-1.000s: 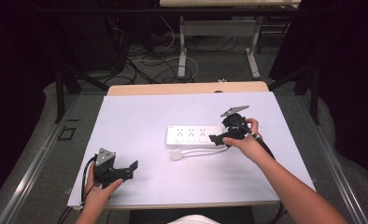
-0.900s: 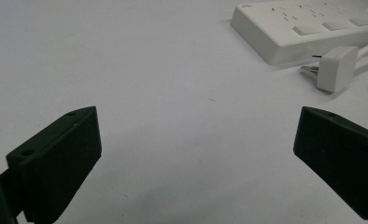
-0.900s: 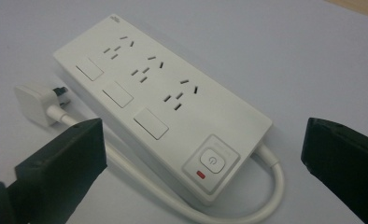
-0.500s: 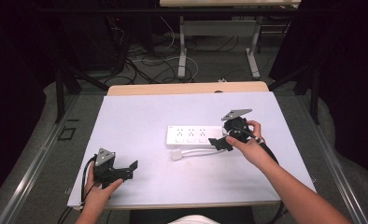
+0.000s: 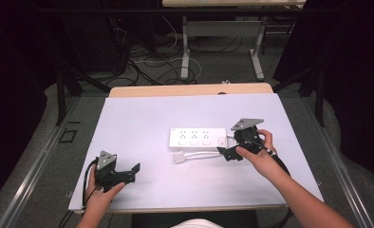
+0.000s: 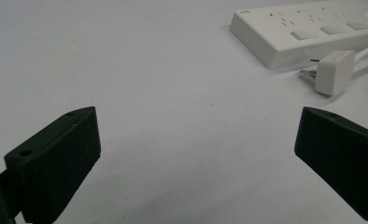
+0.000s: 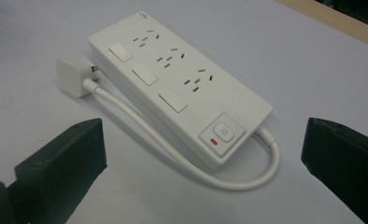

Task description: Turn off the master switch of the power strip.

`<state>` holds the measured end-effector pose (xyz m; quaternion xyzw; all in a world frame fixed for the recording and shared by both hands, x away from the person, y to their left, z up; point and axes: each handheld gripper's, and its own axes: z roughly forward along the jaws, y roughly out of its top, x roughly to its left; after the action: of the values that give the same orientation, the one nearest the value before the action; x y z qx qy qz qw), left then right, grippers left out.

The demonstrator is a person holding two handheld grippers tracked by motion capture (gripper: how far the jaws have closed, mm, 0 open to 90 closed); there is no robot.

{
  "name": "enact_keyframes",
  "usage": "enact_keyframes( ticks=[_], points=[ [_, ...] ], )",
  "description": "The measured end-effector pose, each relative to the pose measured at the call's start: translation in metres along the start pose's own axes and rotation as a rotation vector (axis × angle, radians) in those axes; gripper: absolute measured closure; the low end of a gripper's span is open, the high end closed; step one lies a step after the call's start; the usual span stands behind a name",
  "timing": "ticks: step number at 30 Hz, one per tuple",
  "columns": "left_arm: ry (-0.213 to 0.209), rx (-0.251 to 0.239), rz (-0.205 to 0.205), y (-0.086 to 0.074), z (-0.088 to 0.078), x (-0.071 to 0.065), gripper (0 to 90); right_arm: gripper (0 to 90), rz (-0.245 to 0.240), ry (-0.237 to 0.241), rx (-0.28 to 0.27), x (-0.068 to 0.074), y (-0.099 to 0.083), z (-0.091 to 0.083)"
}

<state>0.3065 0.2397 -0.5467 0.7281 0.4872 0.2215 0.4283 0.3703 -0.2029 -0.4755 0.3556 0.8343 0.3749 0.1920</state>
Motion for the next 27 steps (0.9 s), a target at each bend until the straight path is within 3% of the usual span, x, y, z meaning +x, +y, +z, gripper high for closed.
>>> enact_keyframes(
  ticks=[6,18,27],
  points=[
    [0.006,0.007,0.003,-0.001,0.001,-0.001,0.3,0.0,0.015,-0.034,-0.032,-0.004,-0.014,-0.015],
    [0.002,-0.011,-0.009,0.0,-0.001,0.0,0.3,0.0,0.111,-0.063,-0.095,-0.018,-0.044,-0.04],
    [0.007,-0.018,-0.026,0.0,-0.002,0.001,0.3,0.0,0.147,-0.116,-0.096,-0.026,-0.07,-0.046]
  ],
)
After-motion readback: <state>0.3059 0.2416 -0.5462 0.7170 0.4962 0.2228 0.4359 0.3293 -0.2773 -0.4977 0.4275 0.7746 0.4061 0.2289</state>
